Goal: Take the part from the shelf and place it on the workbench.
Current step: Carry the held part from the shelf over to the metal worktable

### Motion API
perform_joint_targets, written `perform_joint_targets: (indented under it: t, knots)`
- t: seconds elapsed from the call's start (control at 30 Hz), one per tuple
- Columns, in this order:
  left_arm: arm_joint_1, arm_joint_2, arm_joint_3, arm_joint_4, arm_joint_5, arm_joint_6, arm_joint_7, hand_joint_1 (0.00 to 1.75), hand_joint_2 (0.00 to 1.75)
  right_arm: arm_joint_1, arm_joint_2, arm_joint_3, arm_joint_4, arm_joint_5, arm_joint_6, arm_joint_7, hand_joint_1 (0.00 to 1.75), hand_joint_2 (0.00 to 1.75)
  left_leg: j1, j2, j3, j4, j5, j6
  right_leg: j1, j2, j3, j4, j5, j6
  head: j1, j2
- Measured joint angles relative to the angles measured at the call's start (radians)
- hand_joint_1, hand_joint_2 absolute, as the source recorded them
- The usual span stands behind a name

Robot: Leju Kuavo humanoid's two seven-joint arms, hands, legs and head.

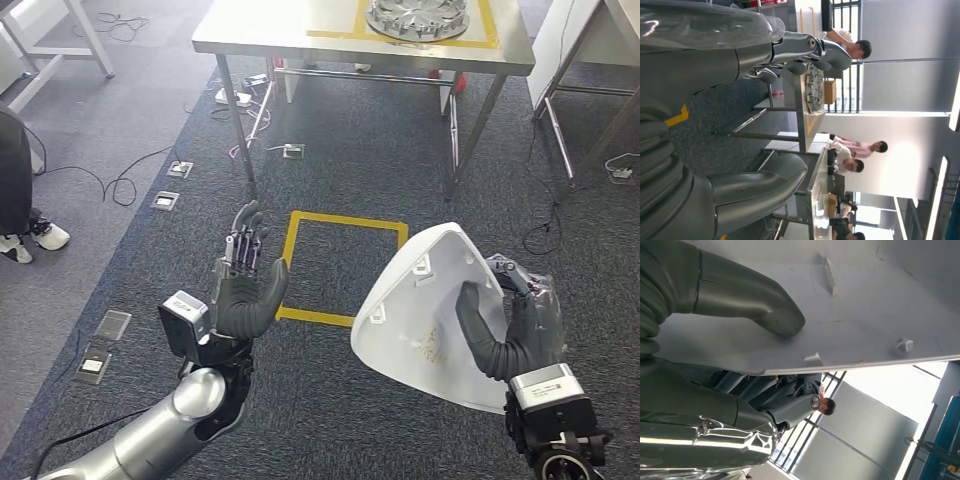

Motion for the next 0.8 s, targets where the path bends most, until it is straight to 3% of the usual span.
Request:
perform_joint_targets:
  t: [0.2,0.27,0.33,0.4,0.47,0.53,0.57,0.63,0.67,0.7,0.73,0.8]
  knots:
    - [0.000,0.000,0.000,0.000,0.000,0.000,0.000,0.00,1.75,0.000,0.000,0.000,0.000,0.000,0.000,0.000,1.75,1.75,0.000,0.000,0.000,0.000,0.000,0.000,0.000,0.000,0.000,0.000,0.000,0.000,0.000,0.000]
    - [-0.001,0.000,0.000,0.000,-0.001,0.000,0.000,0.00,1.75,0.001,0.000,0.000,0.000,-0.001,-0.001,0.000,1.75,1.75,-0.002,-0.001,0.001,-0.006,-0.010,0.011,-0.002,-0.001,0.006,0.007,0.010,0.008,0.000,0.000]
    - [-0.001,0.000,-0.001,-0.001,-0.003,0.001,-0.001,0.00,1.75,0.003,0.000,-0.001,0.000,-0.003,-0.005,-0.001,1.75,1.75,0.001,-0.006,0.019,-0.025,-0.021,0.031,-0.006,0.007,-0.004,0.030,0.015,0.018,0.001,0.000]
    - [-0.002,-0.003,-0.001,-0.002,-0.006,0.004,-0.001,0.00,1.75,0.003,0.000,-0.004,0.000,-0.005,-0.010,-0.003,1.75,1.75,0.007,-0.011,0.047,-0.042,-0.023,0.042,-0.008,0.031,-0.044,0.103,-0.015,0.018,0.008,0.000]
    - [-0.003,-0.006,-0.002,-0.002,-0.008,0.005,-0.001,0.00,1.75,0.006,0.000,-0.007,0.000,-0.006,-0.013,-0.006,1.75,1.75,0.008,-0.016,0.058,-0.046,-0.026,0.043,-0.011,0.046,-0.115,0.238,-0.070,0.019,0.016,0.000]
    - [-0.001,-0.009,-0.002,-0.002,-0.009,0.006,0.000,0.00,1.75,0.014,0.000,-0.007,0.000,-0.007,-0.013,-0.006,1.75,1.75,0.013,-0.022,0.066,-0.045,-0.032,0.034,-0.019,0.047,-0.177,0.322,-0.091,0.028,0.017,0.000]
    - [0.001,-0.010,-0.002,-0.001,-0.009,0.006,0.000,0.00,1.75,0.016,0.000,-0.007,0.001,-0.007,-0.013,-0.006,1.75,1.75,0.017,-0.027,0.073,-0.043,-0.038,0.026,-0.025,0.047,-0.180,0.307,-0.074,0.033,0.017,0.000]
    - [0.003,-0.010,-0.002,-0.001,-0.009,0.006,0.000,0.00,1.75,0.019,0.000,-0.008,0.001,-0.007,-0.013,-0.006,1.75,1.75,0.027,-0.034,0.087,-0.034,-0.054,0.004,-0.045,0.048,-0.140,0.178,0.005,0.055,0.018,0.000]
    - [0.004,-0.010,-0.002,-0.001,-0.009,0.006,0.000,0.00,1.75,0.020,0.000,-0.008,0.002,-0.007,-0.013,-0.007,1.75,1.75,0.031,-0.037,0.091,-0.024,-0.064,-0.009,-0.053,0.052,-0.117,0.111,0.027,0.065,0.022,0.000]
    - [0.003,-0.010,-0.002,-0.001,-0.009,0.006,0.000,0.00,1.75,0.021,0.000,-0.008,0.003,-0.007,-0.013,-0.007,1.75,1.75,0.033,-0.039,0.090,-0.015,-0.074,-0.022,-0.056,0.056,-0.097,0.067,0.035,0.065,0.025,0.000]
    - [0.003,-0.010,-0.002,-0.001,-0.009,0.006,0.000,0.00,1.75,0.025,0.000,-0.008,0.003,-0.007,-0.013,-0.007,1.75,1.75,0.034,-0.040,0.090,-0.009,-0.084,-0.032,-0.056,0.061,-0.088,0.048,0.030,0.058,0.023,0.000]
    - [0.002,-0.010,-0.003,-0.001,-0.010,0.006,0.000,0.00,1.75,0.028,0.000,-0.008,0.003,-0.007,-0.013,-0.007,1.75,1.75,0.039,-0.043,0.092,0.001,-0.091,-0.047,-0.049,0.064,-0.074,0.056,0.007,0.028,0.015,0.000]
